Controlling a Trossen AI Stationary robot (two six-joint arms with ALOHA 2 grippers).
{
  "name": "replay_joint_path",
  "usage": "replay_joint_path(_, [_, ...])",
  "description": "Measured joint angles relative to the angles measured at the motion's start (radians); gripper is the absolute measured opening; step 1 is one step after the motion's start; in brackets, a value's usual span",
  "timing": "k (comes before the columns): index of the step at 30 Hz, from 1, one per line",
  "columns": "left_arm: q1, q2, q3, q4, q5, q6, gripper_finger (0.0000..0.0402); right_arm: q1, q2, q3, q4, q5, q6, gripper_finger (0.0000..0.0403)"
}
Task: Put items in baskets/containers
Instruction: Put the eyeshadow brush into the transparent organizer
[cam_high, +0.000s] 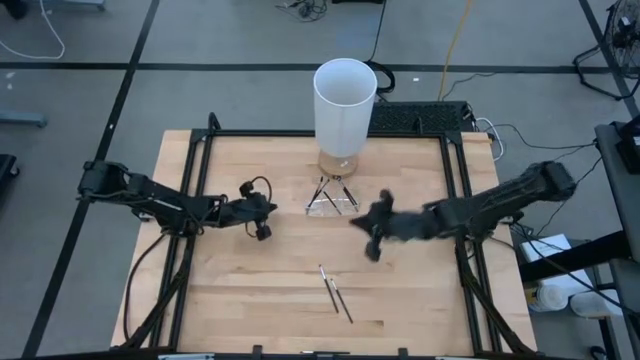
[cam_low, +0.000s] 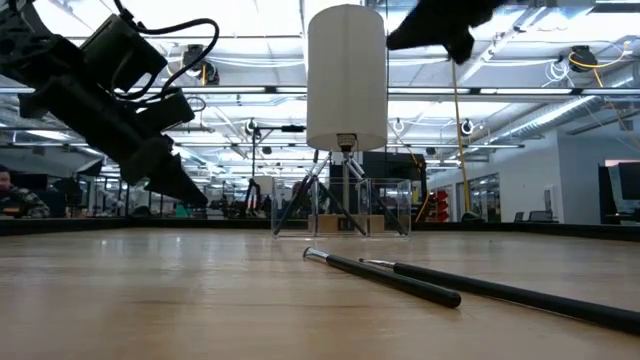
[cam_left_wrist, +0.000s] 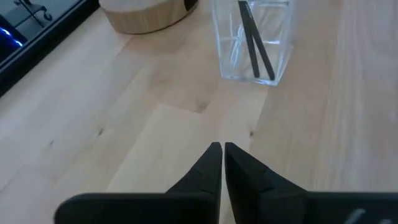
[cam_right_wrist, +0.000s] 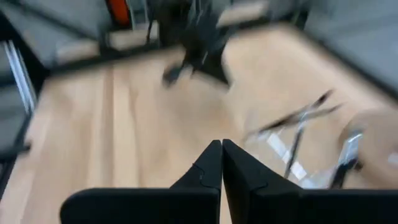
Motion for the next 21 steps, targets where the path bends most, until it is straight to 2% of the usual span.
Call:
replay_joint_path(3, [0.002,0.000,-0.011,0.013,0.002,-0.001,0.0015,0.067,0.177,0.241,-0.301,-0.003,0.146,0.0000])
replay_joint_path(6, [0.001,0.000,-0.027,0.013,0.007,-0.006,0.0004,0.121,0.339,0.463,-0.545,-0.068,0.285,0.0000])
replay_joint_path(11, [0.000,0.000,-0.080,0.017,0.009,-0.061,0.0018,0.178,0.554,0.715,-0.723,-0.165,0.453,0.0000])
replay_joint_path(15, [0.003,0.000,-0.135,0.068,0.000,-0.058,0.0036,0.191,0.683,0.804,-0.759,-0.203,0.530,0.0000])
replay_joint_path(21, [0.017,0.000,-0.155,0.198,-0.017,-0.049,0.0041,0.191,0.771,0.812,-0.739,-0.229,0.535,0.0000])
